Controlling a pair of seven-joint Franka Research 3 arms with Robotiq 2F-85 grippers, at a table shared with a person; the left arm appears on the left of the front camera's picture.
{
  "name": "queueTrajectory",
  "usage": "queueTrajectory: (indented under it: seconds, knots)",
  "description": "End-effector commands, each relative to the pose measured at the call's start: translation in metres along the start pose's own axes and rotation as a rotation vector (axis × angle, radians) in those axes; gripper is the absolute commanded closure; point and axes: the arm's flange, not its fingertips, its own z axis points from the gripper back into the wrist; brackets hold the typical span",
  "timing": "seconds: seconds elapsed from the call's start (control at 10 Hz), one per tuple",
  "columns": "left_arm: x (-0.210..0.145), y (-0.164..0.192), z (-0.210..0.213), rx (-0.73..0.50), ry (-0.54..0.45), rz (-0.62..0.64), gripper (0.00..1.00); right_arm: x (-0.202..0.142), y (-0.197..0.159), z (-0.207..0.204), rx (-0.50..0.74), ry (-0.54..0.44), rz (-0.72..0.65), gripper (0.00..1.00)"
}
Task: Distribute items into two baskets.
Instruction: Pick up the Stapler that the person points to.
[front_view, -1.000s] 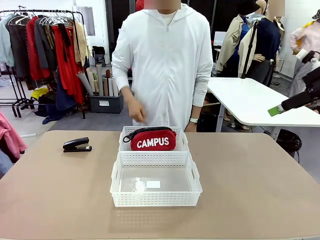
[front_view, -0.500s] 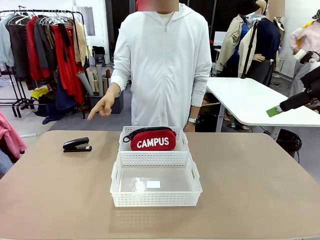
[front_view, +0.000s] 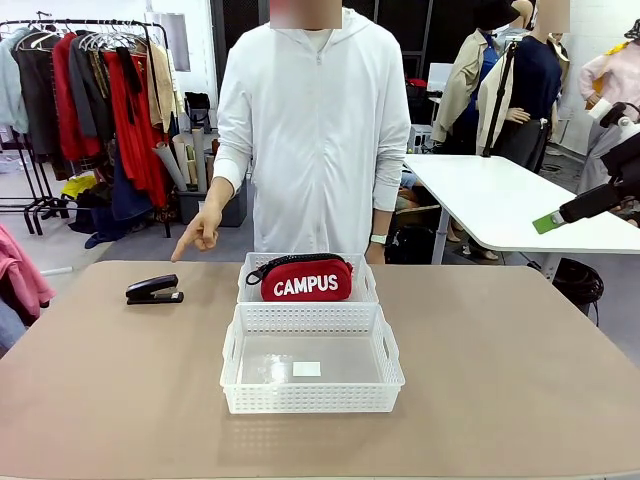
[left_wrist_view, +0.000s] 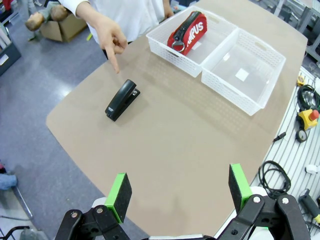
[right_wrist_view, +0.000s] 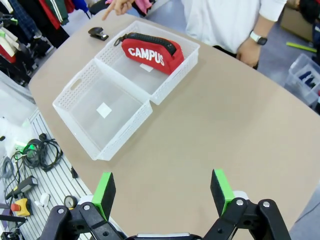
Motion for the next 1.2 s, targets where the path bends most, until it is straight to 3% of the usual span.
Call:
queueTrajectory:
  seconds: [0.0,0.7,0.9,1.1]
  knots:
    - [-0.001,0.0,0.0,-0.005,-0.014,-0.008,0.0,0.0,-0.001,0.001,-0.001,-0.002,-0.003,0.0]
    - [0.0,0.0,0.0,0.0,0.0,0.0,0.0,0.0,-0.001,0.001,-0.001,-0.002,-0.003,0.0]
    - [0.018,0.019,-0.004,-0.014,-0.03,0.011,0.0,0.0,-0.001,0.001,-0.001,-0.002,-0.003,0.0]
    - [0.04,0.037,-0.02,-0.074,0.018,0.0,0.0,0.0,-0.001,0.001,-0.001,-0.002,-0.003,0.0]
